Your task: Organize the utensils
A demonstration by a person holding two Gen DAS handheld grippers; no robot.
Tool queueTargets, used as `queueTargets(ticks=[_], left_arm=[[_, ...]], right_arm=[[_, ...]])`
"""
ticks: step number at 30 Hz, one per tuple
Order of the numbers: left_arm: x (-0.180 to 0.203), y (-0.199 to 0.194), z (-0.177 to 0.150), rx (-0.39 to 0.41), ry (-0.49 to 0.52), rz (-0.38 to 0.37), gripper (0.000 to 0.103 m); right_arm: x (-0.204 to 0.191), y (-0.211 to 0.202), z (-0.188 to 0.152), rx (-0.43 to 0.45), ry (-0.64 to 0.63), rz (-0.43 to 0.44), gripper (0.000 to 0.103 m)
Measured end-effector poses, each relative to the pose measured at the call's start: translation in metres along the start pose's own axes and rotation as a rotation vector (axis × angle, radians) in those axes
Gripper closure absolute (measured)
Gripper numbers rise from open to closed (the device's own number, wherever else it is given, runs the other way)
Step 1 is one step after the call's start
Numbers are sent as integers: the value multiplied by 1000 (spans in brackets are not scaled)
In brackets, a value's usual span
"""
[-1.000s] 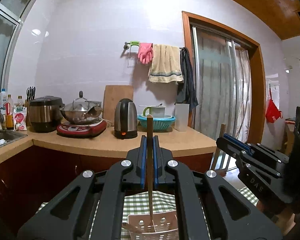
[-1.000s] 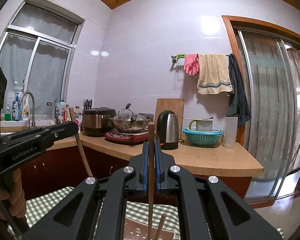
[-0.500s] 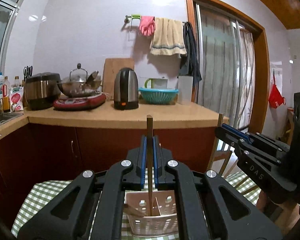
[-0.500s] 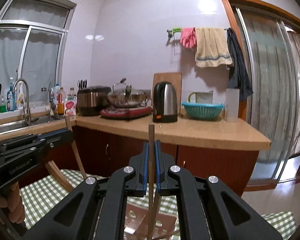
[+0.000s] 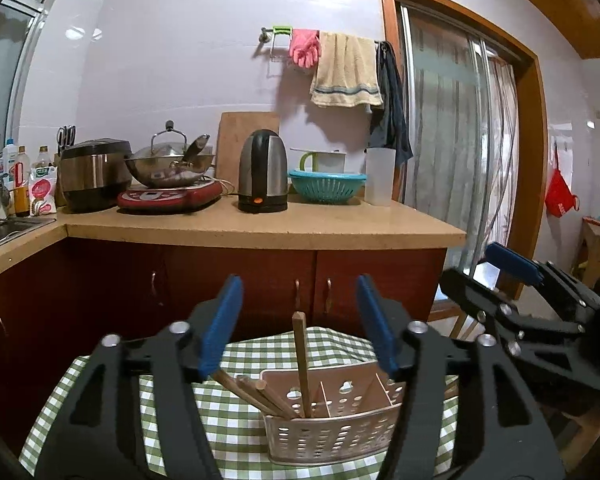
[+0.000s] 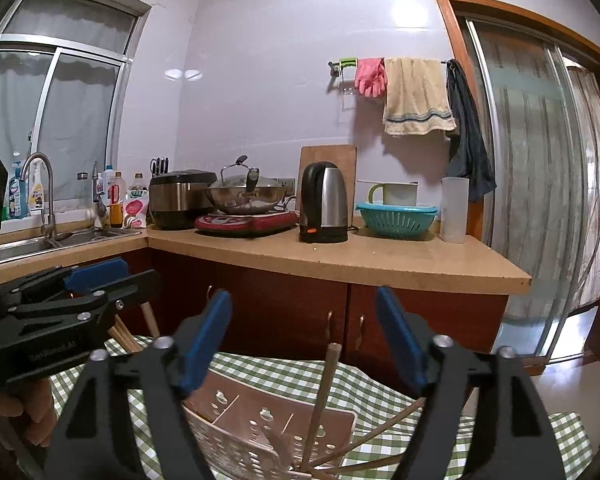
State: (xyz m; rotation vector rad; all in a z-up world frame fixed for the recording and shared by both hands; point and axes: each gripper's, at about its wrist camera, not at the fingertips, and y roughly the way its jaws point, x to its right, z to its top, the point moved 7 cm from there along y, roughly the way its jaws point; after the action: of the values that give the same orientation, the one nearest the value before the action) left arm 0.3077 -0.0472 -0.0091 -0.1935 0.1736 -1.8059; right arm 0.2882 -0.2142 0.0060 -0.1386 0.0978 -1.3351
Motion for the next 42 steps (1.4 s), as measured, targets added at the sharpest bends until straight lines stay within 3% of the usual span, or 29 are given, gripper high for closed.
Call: queueTargets(ticks=[4, 12, 20, 34, 42], left_arm=[[-1, -12, 4, 26, 1, 7, 28], [5, -49, 10, 95, 37, 69, 12], [8, -85, -6, 77, 15, 89, 10], [12, -164, -51, 17, -51, 111, 8], [18, -204, -59, 21, -64, 121, 6]], right_arm=[[-4, -10, 4, 6, -6, -2, 19], [-5, -39, 12, 18, 33, -33, 17], [-6, -72, 1, -6, 63, -67, 16], [-26, -140, -46, -124, 74, -73, 16], [-34, -176, -49, -117, 61, -87, 16]])
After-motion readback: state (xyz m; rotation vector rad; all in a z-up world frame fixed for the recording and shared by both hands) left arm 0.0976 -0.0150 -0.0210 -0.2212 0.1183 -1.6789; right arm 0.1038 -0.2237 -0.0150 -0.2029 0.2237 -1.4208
